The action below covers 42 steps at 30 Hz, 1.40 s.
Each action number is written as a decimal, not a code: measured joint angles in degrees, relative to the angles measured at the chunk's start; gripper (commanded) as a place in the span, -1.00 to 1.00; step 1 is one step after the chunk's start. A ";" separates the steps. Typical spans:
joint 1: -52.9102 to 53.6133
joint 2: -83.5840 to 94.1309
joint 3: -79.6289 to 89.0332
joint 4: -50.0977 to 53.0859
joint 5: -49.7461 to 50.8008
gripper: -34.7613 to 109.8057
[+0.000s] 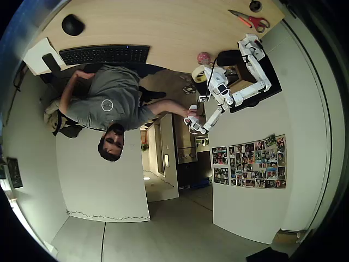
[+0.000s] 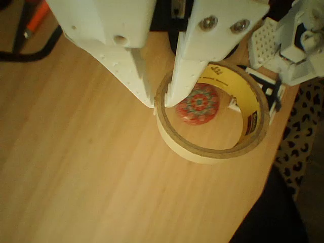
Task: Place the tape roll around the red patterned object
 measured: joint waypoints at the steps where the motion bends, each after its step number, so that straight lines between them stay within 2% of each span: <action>1: -1.14 -0.18 0.97 -0.79 0.26 -0.52; 9: -4.66 3.96 17.67 -10.81 3.34 -0.52; 13: -4.39 4.39 18.90 -12.48 3.60 -0.50; 16: -4.22 3.60 18.37 -12.22 3.16 -0.23; 23: -5.01 2.46 16.26 -11.07 2.99 -0.06; 28: -4.57 -0.35 9.58 -4.75 0.26 0.08; 33: -2.20 -4.22 -4.83 5.36 -3.96 0.11; 37: 2.46 -5.10 -15.73 11.51 -5.10 0.07; 42: 11.69 -5.27 -21.45 13.71 -5.36 0.08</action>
